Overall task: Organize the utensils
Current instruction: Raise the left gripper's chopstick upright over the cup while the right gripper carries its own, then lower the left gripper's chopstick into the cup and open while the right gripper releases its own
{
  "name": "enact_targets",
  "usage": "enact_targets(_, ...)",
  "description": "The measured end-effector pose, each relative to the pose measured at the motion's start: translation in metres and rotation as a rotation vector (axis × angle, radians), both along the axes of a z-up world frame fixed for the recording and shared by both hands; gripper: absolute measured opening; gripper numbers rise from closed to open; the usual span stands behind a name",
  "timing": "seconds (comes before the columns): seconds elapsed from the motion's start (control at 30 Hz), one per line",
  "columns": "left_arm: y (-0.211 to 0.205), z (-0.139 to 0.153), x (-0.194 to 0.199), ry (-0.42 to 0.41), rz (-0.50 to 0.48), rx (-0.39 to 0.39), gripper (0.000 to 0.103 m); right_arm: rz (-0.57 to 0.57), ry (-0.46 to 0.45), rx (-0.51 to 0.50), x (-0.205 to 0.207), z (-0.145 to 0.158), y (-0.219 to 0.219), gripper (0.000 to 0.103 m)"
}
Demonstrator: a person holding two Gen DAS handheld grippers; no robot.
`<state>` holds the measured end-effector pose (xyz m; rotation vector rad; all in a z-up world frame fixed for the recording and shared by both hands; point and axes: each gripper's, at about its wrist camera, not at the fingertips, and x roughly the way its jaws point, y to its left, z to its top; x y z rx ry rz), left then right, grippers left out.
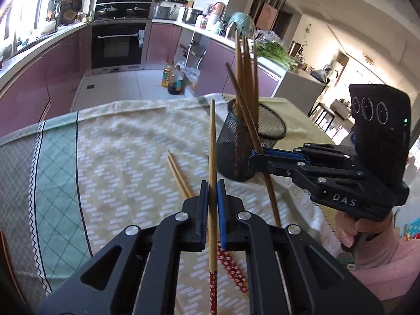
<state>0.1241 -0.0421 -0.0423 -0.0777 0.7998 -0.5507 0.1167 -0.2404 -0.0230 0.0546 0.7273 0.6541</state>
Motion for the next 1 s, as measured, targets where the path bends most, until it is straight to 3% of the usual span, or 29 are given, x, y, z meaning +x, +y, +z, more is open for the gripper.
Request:
enact_targets(0.37,0.002,0.046,-0.013,-0.086,-0.045,-0.072,0.007,-0.046,-0.074,0.051,-0.005,0.026,-0.028,0.006)
enact_targets(1.0,-0.012,0.094,0.008,-0.172,-0.065,-0.148,0.007,-0.075,-0.193,0.067,-0.003,0.073,-0.054,0.006)
